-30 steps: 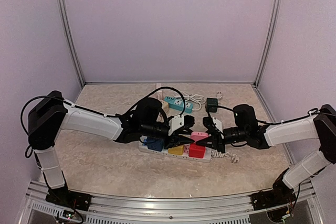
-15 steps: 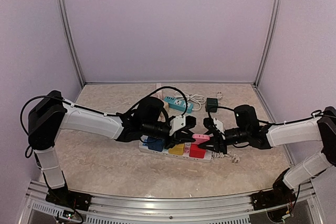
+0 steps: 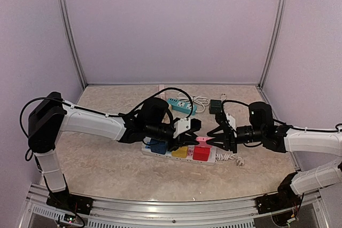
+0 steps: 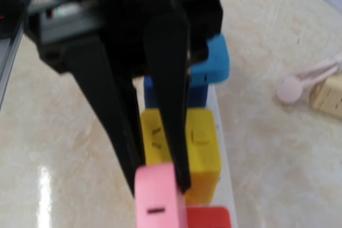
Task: Insert the plug
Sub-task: Insert the plug into the socket.
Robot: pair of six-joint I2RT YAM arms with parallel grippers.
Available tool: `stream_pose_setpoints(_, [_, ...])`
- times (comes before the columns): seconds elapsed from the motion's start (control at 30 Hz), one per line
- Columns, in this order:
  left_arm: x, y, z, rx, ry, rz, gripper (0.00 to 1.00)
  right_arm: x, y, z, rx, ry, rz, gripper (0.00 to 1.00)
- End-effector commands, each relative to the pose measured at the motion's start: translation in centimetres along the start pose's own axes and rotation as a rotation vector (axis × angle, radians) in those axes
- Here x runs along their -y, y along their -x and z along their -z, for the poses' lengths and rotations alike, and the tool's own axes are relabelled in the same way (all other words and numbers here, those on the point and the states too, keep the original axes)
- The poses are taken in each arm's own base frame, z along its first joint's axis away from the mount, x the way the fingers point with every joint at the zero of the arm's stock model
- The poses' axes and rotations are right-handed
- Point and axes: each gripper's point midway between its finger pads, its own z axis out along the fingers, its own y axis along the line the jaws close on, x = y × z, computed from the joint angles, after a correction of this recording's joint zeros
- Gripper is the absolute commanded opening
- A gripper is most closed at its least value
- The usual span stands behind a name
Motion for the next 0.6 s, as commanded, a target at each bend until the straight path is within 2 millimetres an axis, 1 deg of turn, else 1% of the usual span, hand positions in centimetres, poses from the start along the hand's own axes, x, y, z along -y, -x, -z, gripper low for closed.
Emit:
stream_pose_setpoints(0.0, [1.6,-5.4,-0.2,-0.179,-0.041,0.086,0.0,-0.4,-2.9,-0.3,-0.091,0.007,-0.073,0.31])
stream_pose_setpoints(0.07, [1.5,-5.6,-0.2,-0.184,-0.04,0.079,0.0,-0.3,-3.5,-0.5,-0.106,0.0,-0.09,0.3])
stream_pose_setpoints(0.17, [1.4,-6.1,-0.3,-0.196,-0.034,0.065,0.0,-0.1,-3.9,-0.8,-0.117,-0.004,-0.103,0.25])
stream_pose_setpoints(0.33, [1.2,-7.2,-0.4,-0.22,-0.026,0.035,0.0,0.0,-4.5,-1.1,-0.129,-0.007,-0.12,0.05])
stream_pose_setpoints(0.4, [1.4,-7.5,-0.5,-0.229,-0.035,0.026,0.0,0.1,-4.8,-1.3,-0.135,-0.012,-0.133,0.0])
stream_pose_setpoints(0.47, [1.8,-7.8,-0.5,-0.233,-0.052,0.014,0.0,0.3,-5.1,-1.3,-0.143,-0.025,-0.155,0.0])
stream_pose_setpoints(0.57, [2.4,-7.8,-0.6,-0.233,-0.083,-0.021,0.0,0.2,-5.7,-1.5,-0.16,-0.029,-0.183,0.0])
